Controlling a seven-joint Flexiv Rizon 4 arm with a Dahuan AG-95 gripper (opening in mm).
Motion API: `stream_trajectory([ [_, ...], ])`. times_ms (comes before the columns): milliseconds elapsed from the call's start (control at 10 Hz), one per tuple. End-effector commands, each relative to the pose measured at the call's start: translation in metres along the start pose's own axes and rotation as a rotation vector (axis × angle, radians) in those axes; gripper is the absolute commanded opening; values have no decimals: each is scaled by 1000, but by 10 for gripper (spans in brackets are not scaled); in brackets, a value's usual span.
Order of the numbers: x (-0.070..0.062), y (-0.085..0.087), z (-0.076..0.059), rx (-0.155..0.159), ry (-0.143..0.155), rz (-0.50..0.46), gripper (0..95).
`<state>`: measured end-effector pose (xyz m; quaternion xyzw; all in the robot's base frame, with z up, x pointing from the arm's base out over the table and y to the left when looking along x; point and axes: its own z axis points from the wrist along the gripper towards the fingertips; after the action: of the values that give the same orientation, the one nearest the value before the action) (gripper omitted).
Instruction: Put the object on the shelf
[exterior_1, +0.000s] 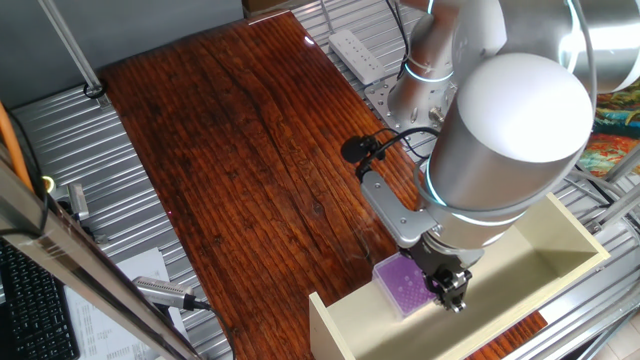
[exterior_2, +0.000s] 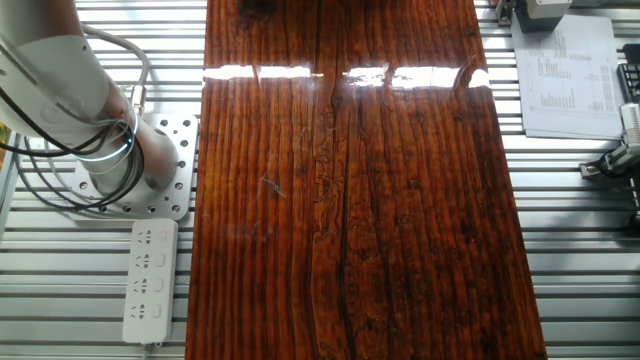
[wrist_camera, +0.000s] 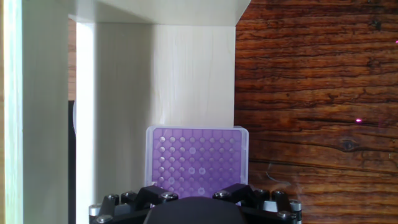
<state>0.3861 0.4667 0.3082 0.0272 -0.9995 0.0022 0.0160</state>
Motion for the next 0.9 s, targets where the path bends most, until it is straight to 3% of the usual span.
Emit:
stream_trajectory([
  [100,0,0,0,0,-1,-3,0],
  [200,0,0,0,0,0,-3,0],
  [300,0,0,0,0,0,-3,190],
  [900,0,-1,2,-1,-4,-14,190],
])
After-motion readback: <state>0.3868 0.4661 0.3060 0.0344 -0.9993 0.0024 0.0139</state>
